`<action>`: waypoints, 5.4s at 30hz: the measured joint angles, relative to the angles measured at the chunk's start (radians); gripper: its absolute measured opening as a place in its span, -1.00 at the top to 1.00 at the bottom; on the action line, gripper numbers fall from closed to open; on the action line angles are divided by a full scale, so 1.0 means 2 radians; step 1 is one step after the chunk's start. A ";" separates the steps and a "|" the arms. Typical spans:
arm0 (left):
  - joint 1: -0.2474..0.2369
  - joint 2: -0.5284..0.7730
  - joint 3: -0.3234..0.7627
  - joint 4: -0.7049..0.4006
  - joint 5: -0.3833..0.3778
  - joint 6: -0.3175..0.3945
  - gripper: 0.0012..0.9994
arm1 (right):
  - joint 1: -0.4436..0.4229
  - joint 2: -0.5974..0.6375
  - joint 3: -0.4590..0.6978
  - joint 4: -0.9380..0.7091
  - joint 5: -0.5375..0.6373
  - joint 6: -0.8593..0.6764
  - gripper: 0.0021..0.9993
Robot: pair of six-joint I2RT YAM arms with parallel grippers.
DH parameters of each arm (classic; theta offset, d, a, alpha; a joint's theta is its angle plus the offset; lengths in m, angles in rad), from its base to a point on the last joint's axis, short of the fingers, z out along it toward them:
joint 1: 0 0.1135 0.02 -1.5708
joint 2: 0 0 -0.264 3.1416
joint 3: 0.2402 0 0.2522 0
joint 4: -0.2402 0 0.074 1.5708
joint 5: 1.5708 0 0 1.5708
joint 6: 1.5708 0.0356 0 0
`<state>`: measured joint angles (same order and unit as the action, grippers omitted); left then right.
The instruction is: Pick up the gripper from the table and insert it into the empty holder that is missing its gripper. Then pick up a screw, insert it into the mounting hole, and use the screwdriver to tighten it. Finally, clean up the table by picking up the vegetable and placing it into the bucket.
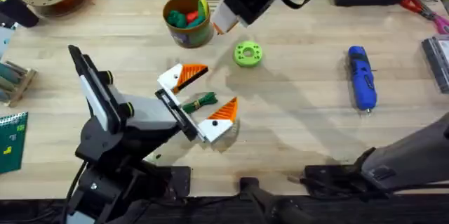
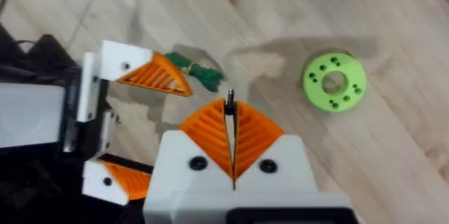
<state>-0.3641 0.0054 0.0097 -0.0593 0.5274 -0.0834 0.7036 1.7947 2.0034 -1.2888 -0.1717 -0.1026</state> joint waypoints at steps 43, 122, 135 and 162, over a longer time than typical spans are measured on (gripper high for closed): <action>0.000 0.000 0.000 0.000 0.000 -0.002 -0.97 | 0.102 0.064 0.022 0.017 -0.067 0.044 0.99; 0.000 0.001 0.000 0.000 0.000 -0.001 -0.98 | 0.105 0.085 0.023 0.023 -0.073 0.035 0.99; 0.000 0.001 0.000 -0.001 -0.002 -0.008 -0.97 | 0.106 0.090 0.027 0.023 -0.083 0.030 -0.31; 0.000 0.000 0.000 0.000 0.000 -0.001 -0.97 | -0.010 -0.020 -0.023 -0.014 -0.080 0.010 -0.82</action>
<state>-0.3641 0.0059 0.0097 -0.0597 0.5277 -0.0860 0.6833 1.7554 1.9583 -1.3159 -0.3313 -0.0826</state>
